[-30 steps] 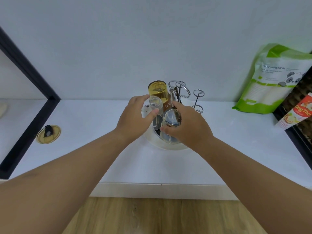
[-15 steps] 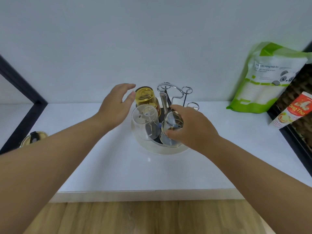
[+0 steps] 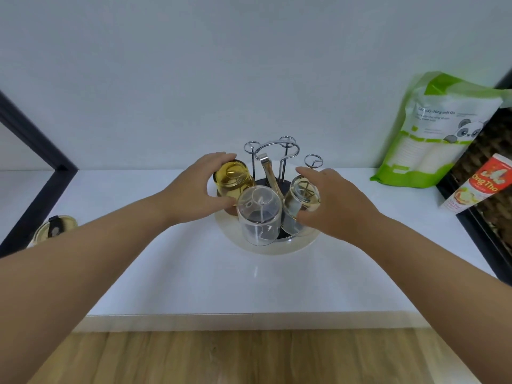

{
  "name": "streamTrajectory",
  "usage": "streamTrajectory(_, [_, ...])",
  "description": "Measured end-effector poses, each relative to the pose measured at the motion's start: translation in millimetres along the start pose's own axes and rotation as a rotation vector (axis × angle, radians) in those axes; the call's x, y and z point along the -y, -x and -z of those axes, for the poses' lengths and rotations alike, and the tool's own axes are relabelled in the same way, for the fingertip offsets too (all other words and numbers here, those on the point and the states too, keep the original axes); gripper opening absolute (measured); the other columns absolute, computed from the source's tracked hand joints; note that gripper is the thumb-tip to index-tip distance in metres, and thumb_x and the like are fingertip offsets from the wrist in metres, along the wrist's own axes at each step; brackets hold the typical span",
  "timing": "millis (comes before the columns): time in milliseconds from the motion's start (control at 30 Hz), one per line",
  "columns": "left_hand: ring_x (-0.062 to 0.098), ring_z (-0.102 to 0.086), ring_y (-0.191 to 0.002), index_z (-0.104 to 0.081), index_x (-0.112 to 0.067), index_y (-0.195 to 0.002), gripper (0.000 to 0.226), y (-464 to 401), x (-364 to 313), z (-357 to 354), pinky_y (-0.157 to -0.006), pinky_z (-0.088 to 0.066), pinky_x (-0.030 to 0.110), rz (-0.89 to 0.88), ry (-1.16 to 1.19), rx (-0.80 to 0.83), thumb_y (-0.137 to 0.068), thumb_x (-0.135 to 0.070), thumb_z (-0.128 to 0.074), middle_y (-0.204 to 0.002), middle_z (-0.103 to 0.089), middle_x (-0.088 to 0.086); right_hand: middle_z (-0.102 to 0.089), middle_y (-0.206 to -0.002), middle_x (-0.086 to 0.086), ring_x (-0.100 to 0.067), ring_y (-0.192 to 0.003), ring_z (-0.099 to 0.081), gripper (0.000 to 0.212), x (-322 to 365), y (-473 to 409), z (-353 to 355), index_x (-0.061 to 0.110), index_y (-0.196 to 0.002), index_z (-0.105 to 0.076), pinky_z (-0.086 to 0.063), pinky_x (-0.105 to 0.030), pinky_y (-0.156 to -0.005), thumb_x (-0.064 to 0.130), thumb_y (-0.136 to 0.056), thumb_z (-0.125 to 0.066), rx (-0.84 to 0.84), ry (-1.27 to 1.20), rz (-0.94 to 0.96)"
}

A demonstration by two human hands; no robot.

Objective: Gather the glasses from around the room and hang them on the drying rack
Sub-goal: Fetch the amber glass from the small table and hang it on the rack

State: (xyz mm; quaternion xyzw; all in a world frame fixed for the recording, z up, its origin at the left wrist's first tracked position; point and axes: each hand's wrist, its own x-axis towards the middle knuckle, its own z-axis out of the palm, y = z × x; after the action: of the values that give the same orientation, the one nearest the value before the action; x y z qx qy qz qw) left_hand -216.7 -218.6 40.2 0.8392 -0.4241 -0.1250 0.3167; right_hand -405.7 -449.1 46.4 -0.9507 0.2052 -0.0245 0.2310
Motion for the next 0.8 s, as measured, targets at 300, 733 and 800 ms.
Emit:
streamTrajectory(300, [0.013, -0.053, -0.124, -0.045, -0.033, -0.149, 0.075, 4.4, -9.6, -12.5, -0.107, -0.046, 0.039, 0.092, 0.049, -0.081, -0.084, -0.037, -0.081, -0.140, -0.053, -0.007, -0.036, -0.157, -0.003, -0.025, -0.146, -0.031, 0.093, -0.7, 13.9, -1.5, 0.037, -0.162, -0.032, -0.041, -0.038, -0.099, 0.036, -0.083, -0.081, -0.053, 0.034, 0.028])
streamTrajectory(733, [0.019, -0.049, -0.125, -0.041, -0.027, -0.154, 0.072, 6.4, -23.5, -0.8, -0.105, -0.044, 0.038, 0.085, -0.111, 0.026, -0.091, -0.037, -0.074, -0.139, -0.052, 0.003, -0.045, -0.142, -0.005, -0.028, -0.124, -0.051, 0.067, -2.2, 8.8, -2.0, 0.031, -0.154, -0.047, -0.044, -0.036, -0.090, 0.025, -0.093, -0.074, -0.108, 0.008, 0.025])
streamTrajectory(800, [0.019, -0.050, -0.123, -0.042, -0.027, -0.153, 0.073, 7.0, -24.6, -0.2, -0.104, -0.045, 0.038, 0.085, -0.122, 0.033, -0.089, -0.038, -0.075, -0.138, -0.052, 0.002, -0.044, -0.142, -0.005, -0.028, -0.123, -0.053, 0.067, -3.7, 8.2, -0.9, 0.031, -0.154, -0.047, -0.045, -0.036, -0.091, 0.025, -0.093, -0.074, -0.108, 0.012, 0.027])
